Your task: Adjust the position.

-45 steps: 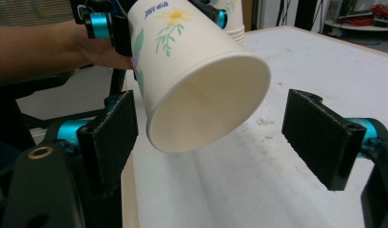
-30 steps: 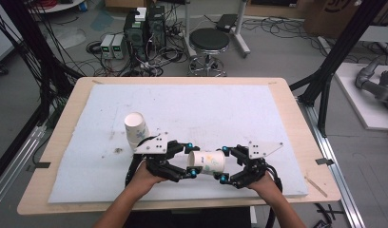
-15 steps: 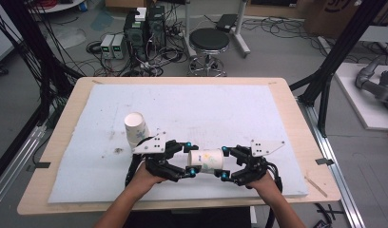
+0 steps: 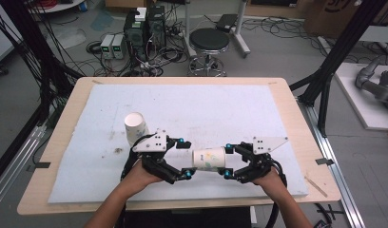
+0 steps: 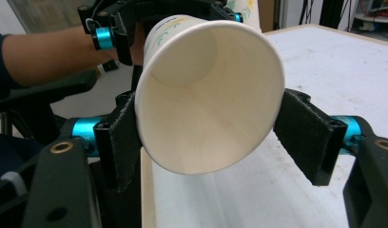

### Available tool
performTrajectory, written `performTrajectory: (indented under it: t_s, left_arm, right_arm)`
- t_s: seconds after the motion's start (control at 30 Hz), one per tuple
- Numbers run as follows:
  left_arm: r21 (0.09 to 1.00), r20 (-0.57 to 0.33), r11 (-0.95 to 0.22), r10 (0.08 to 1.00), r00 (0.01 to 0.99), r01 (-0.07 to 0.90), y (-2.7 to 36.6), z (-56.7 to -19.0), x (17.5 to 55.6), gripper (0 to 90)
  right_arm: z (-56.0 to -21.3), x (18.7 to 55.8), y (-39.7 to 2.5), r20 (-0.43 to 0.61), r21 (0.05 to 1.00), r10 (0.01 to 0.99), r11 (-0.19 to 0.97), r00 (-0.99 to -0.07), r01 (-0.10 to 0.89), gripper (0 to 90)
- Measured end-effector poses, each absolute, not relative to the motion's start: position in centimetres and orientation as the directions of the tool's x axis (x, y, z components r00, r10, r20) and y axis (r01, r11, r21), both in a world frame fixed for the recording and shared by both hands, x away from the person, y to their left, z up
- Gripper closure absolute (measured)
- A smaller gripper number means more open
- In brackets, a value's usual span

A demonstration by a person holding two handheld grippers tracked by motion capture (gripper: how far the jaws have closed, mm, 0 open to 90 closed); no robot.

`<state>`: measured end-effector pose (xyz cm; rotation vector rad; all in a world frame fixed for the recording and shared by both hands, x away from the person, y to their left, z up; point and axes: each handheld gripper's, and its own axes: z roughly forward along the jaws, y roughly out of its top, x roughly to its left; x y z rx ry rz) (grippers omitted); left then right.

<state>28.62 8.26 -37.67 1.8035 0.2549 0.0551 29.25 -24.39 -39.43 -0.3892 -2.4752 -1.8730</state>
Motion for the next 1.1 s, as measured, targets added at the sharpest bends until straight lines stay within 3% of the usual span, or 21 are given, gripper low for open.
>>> performTrajectory:
  t_s: [0.63, 1.1]
  left_arm:
    - [0.907, -0.022, -0.404, 0.234, 0.972, 0.118, 7.5, -36.6, 29.2, 15.0]
    - [0.856, 0.018, -0.507, 0.228, 0.974, 0.103, 6.7, -37.2, 29.3, 15.3]
  right_arm:
    - [-35.2, 30.2, -22.6, -0.02, 0.811, 0.2, 0.576, -0.979, 0.101, 28.0]
    - [-34.4, 30.4, -20.3, -0.083, 0.712, 0.147, 0.701, -0.986, 0.045, 28.0]
